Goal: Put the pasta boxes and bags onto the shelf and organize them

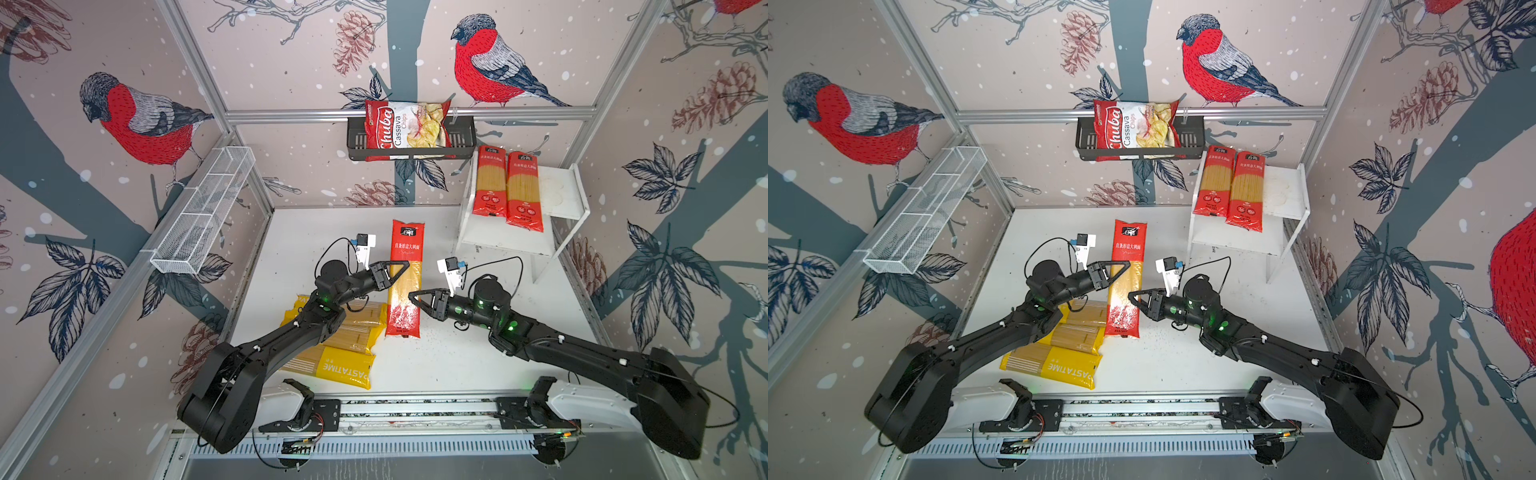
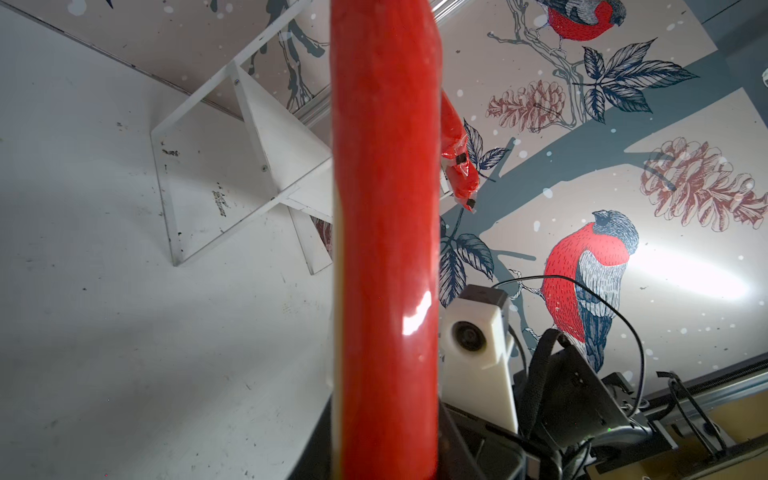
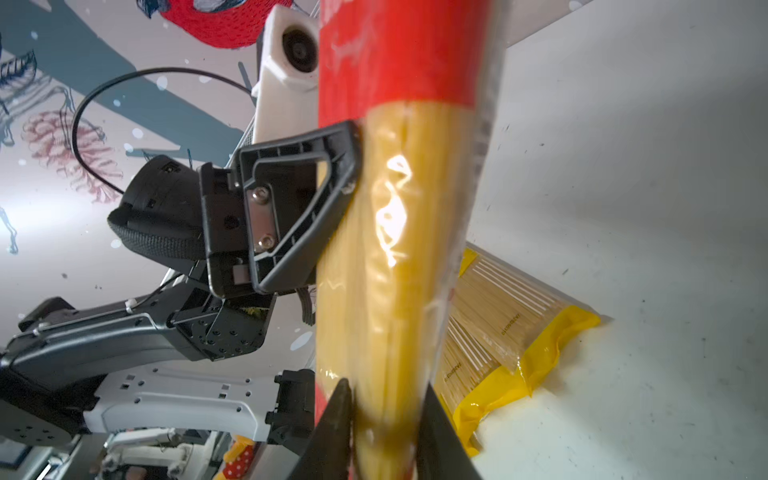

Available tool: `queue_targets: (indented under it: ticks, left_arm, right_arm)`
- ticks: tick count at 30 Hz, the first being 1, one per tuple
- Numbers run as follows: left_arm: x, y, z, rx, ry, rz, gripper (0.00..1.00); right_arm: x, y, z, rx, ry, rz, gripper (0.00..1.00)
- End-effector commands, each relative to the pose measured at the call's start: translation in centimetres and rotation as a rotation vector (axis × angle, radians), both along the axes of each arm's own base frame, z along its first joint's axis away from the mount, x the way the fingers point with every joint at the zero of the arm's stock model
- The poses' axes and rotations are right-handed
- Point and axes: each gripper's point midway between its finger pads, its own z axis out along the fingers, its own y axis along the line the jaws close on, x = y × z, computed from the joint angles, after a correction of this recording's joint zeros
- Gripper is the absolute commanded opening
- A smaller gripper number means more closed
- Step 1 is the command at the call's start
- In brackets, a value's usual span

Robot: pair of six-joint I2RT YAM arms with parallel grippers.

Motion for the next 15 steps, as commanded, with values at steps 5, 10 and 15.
queue_targets:
  ticks: [5,10,15]
  left_arm:
    - [0.4,-0.1,5.2,-0.095,-0.123,0.020,0.11]
    - [2.1,0.6,8.8,-0.178,-0.181,0.112,0.08]
    - [3.0,0.1,12.6,-0.298,-0.231,0.152,0.07]
  right_arm:
    - [-0.1,-1.4,1.8,0.096,-0.013,-0.067,0.48]
    - [-0.9,-3.0,2.1,0.160,0.006,-0.102,0.67]
    - [-1.4,-4.2,3.6,0.285,0.011,-0.145,0.76]
